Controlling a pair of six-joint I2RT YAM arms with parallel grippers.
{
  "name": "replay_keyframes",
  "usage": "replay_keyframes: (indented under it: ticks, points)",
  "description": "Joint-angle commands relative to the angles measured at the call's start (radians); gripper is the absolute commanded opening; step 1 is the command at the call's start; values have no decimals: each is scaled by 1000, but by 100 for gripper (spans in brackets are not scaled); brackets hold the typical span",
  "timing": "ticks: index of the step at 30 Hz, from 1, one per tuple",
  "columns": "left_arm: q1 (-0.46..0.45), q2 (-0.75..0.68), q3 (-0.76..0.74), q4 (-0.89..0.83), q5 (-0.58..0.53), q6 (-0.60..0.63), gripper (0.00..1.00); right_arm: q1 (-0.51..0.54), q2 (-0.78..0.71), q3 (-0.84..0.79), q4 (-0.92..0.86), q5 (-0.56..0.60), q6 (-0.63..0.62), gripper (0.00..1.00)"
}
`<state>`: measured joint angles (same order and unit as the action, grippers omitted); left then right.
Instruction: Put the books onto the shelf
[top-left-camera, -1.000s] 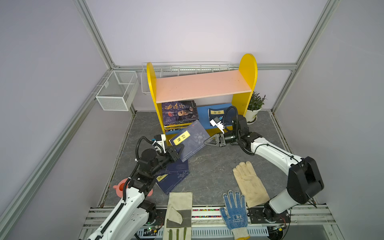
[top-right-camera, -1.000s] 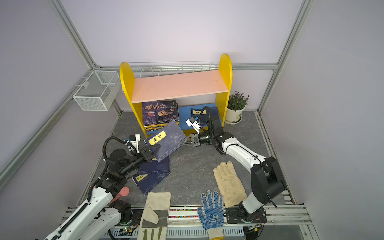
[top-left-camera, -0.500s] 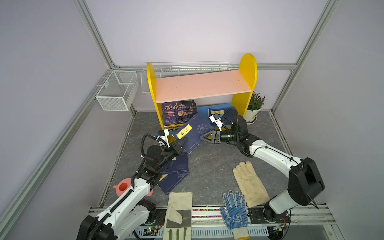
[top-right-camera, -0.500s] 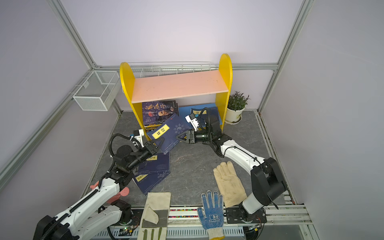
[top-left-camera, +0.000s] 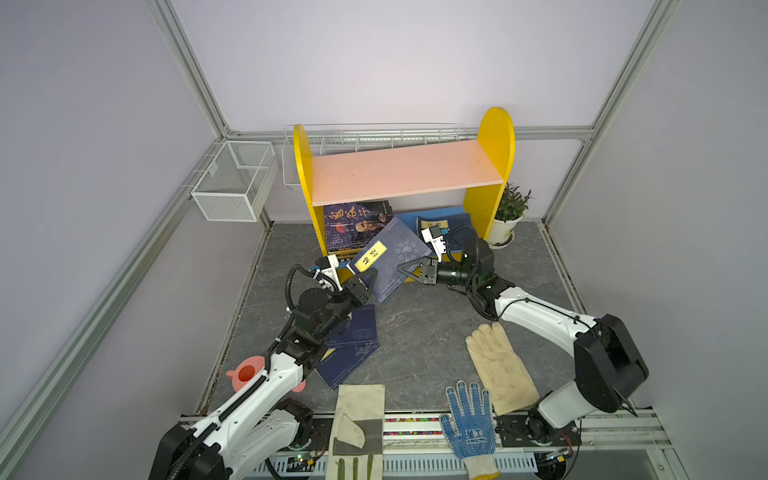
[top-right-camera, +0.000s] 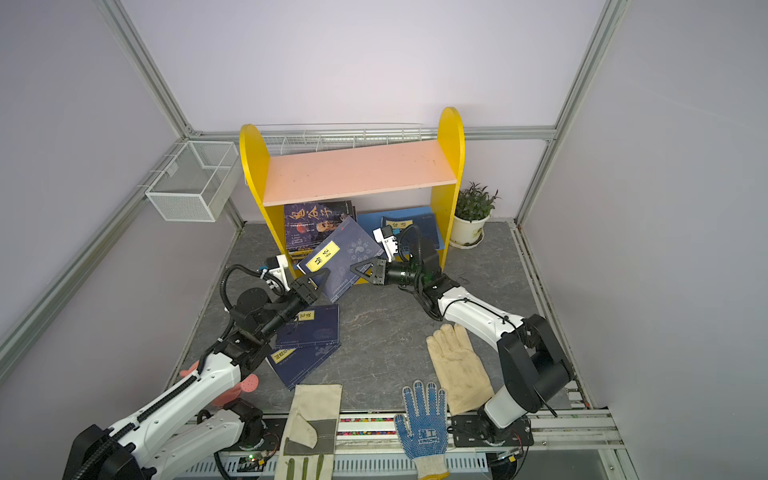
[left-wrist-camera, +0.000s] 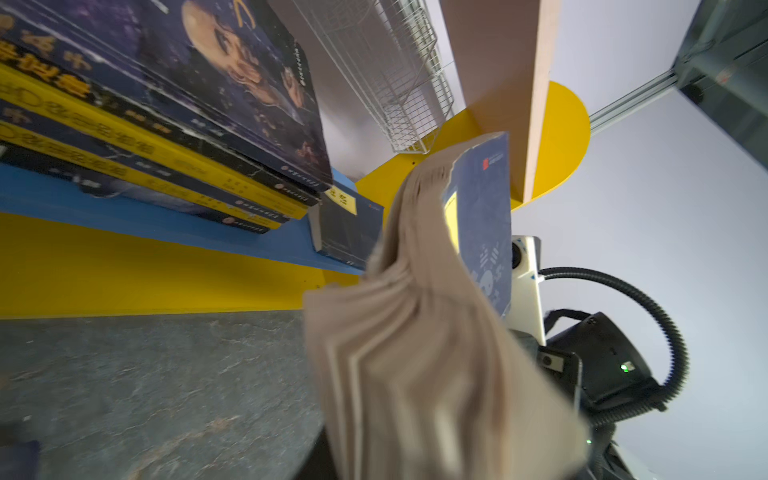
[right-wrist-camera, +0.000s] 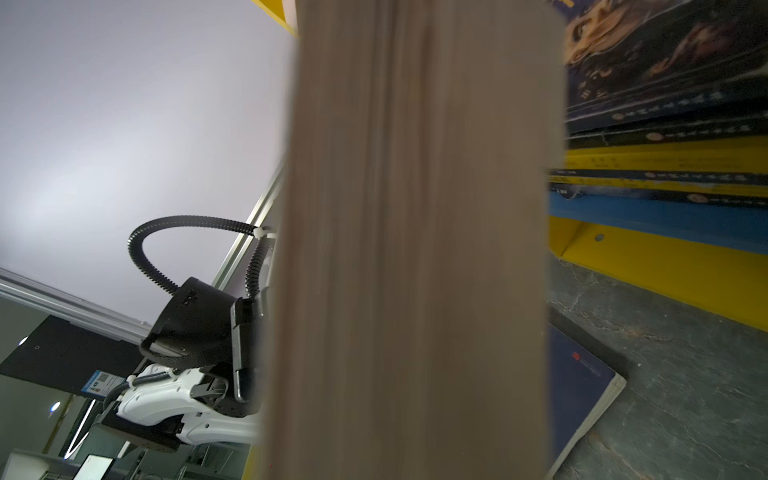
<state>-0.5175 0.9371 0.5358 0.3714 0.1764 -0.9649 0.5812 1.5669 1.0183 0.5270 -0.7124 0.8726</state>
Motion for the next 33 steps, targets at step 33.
replay_keyframes:
  ticks: [33]
  points:
    - [2,-210,-17,-599,-363,41,83,-249,160,156,-41,538,203,10]
